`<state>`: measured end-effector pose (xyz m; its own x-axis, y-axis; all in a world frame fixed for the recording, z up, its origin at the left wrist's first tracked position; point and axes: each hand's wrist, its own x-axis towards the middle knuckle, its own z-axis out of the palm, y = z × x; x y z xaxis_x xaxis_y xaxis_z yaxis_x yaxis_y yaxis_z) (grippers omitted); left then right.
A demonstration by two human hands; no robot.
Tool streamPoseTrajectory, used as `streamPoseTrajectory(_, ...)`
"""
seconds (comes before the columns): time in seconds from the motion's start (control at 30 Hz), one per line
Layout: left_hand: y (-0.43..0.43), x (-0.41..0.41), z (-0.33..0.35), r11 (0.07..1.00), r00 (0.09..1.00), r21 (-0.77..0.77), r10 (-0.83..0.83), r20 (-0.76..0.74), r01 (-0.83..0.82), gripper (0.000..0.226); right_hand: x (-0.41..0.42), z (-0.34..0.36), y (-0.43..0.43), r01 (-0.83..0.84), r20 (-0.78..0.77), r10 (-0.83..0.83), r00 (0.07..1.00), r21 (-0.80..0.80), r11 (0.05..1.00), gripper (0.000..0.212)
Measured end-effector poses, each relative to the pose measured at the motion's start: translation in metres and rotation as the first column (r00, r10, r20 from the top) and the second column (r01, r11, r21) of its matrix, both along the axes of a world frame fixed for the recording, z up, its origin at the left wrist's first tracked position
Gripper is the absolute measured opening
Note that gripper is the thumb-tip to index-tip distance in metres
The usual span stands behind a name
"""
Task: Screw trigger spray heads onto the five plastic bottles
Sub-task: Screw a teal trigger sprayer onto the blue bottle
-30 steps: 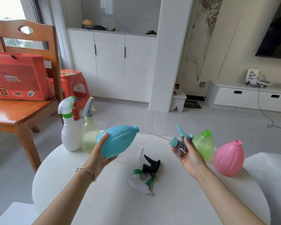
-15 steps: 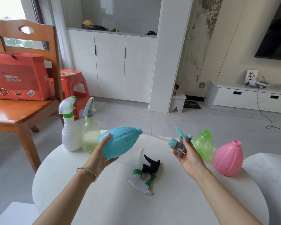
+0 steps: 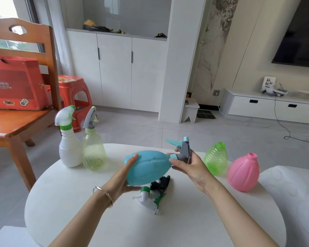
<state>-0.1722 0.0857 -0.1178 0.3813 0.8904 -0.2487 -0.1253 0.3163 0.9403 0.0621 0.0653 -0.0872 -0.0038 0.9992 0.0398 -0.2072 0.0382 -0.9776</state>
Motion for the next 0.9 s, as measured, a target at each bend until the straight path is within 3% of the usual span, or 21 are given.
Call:
streamPoseTrajectory(0.13, -0.011, 0.01, 0.003, 0.995, 0.992, -0.037, -0.098, -0.078, 0.095, 0.076, 0.001, -0.008, 0.0, 0.128, 0.039, -0.128, 0.991, -0.005, 0.992, 0.034)
streamPoseTrajectory(0.27, -0.007, 0.01, 0.008, 0.992, 0.997, 0.106, -0.073, 0.04, 0.069, 0.085, 0.001, -0.013, 0.003, 0.19, -0.04, -0.193, 0.98, -0.067, 0.979, 0.021)
streamPoseTrajectory(0.33, -0.007, 0.007, 0.01, 0.988, 0.985, 0.036, -0.152, 0.078, 0.15, 0.08, 0.0, -0.011, 0.003, 0.17, -0.061, -0.174, 0.983, -0.068, 0.983, 0.022)
streamPoseTrajectory(0.43, -0.01, 0.004, 0.009, 0.969, 0.97, -0.087, -0.237, -0.043, 0.233, 0.082, -0.003, -0.009, 0.003, 0.154, -0.05, -0.156, 0.986, -0.047, 0.987, 0.018)
streamPoseTrajectory(0.5, -0.009, 0.004, 0.008, 0.983, 0.98, -0.038, -0.182, -0.085, 0.18, 0.084, -0.004, -0.01, 0.002, 0.184, -0.018, -0.185, 0.983, -0.055, 0.981, 0.014)
streamPoseTrajectory(0.63, -0.005, 0.001, 0.006, 0.983, 0.991, 0.127, -0.136, 0.015, 0.133, 0.088, -0.008, -0.014, 0.002, 0.226, -0.039, -0.231, 0.972, -0.104, 0.969, 0.019)
streamPoseTrajectory(0.77, -0.011, 0.003, 0.01, 0.967, 0.97, -0.071, -0.24, 0.045, 0.243, 0.072, -0.011, -0.014, 0.002, 0.195, -0.069, -0.201, 0.977, -0.078, 0.978, 0.023)
streamPoseTrajectory(0.9, -0.001, -0.001, 0.005, 0.985, 0.988, 0.117, -0.135, 0.073, 0.126, 0.099, -0.007, -0.01, 0.002, 0.213, -0.187, -0.231, 0.955, -0.114, 0.97, 0.014)
